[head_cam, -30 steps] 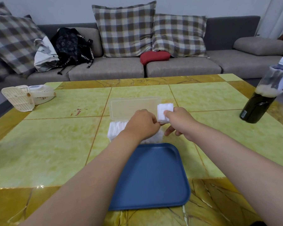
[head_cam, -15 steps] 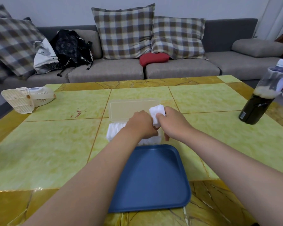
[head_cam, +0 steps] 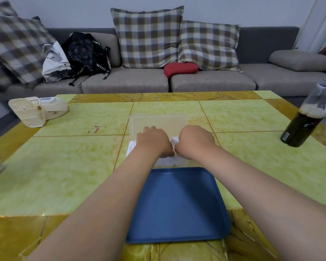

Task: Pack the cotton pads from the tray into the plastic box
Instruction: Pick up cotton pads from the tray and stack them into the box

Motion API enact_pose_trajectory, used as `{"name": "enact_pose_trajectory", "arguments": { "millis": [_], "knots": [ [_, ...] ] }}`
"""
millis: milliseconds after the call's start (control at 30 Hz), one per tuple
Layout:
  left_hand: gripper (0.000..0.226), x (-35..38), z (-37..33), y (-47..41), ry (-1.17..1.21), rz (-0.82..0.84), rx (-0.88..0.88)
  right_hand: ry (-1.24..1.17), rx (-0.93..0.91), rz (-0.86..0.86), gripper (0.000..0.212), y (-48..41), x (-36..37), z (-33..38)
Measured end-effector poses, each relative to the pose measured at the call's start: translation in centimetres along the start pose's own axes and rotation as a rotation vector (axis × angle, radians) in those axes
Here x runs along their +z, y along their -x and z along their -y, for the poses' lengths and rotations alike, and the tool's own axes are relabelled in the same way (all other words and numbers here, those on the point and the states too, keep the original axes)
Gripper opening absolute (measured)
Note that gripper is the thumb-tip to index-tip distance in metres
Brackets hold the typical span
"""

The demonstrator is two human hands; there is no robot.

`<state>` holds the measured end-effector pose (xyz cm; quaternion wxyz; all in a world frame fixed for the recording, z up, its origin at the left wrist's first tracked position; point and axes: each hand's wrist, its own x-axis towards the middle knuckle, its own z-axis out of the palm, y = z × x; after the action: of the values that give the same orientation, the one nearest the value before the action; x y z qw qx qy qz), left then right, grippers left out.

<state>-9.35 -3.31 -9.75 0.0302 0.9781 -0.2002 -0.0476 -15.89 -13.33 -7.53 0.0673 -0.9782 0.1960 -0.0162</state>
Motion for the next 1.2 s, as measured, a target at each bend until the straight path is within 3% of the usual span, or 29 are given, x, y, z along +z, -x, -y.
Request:
{"name": "enact_pose_trajectory", "arguments": {
  "millis": [200, 400, 600, 733, 833, 967, 1067, 1200],
  "knots": [
    [0.049, 0.0, 0.5, 0.1, -0.004, -0.016, 0.011, 0.282, -0.036, -0.013, 0.022, -0.4, -0.1, 2.0],
    [0.053, -0.4, 0.7, 0.6, -0.037, 0.013, 0.045, 0.401, 0.013, 0.056, 0.018, -1.2, 0.4, 3.1],
    [0.038, -0.8, 2.2, 2.2, 0.088, 0.045, 0.203, 0.203, 0.059, 0.250, 0.021, -1.7, -0.7, 1.7],
    [0.050, 0.0, 2.9, 3.3, 0.095, 0.004, 0.277, 0.173, 0.051, 0.155, 0.024, -1.6, 0.1, 0.7],
    [0.063, 0.4, 3.5, 4.1, 0.105, -0.050, 0.334, 0.029, 0.037, -0.009, 0.032, -1.1, 1.1, -0.5],
    [0.076, 1.0, 4.2, 5.1, 0.115, -0.071, 0.387, -0.246, -0.059, -0.129, 0.037, 0.4, 2.0, -2.2],
    [0.081, 1.8, 4.0, 5.4, 0.067, 0.012, 0.401, -0.111, -0.212, -0.142, 0.050, 1.9, 2.6, -2.8],
    [0.077, 2.3, 3.3, 5.2, 0.074, 0.035, 0.426, 0.028, -0.454, 0.008, 0.065, 3.0, 3.1, -2.4]
  ]
}}
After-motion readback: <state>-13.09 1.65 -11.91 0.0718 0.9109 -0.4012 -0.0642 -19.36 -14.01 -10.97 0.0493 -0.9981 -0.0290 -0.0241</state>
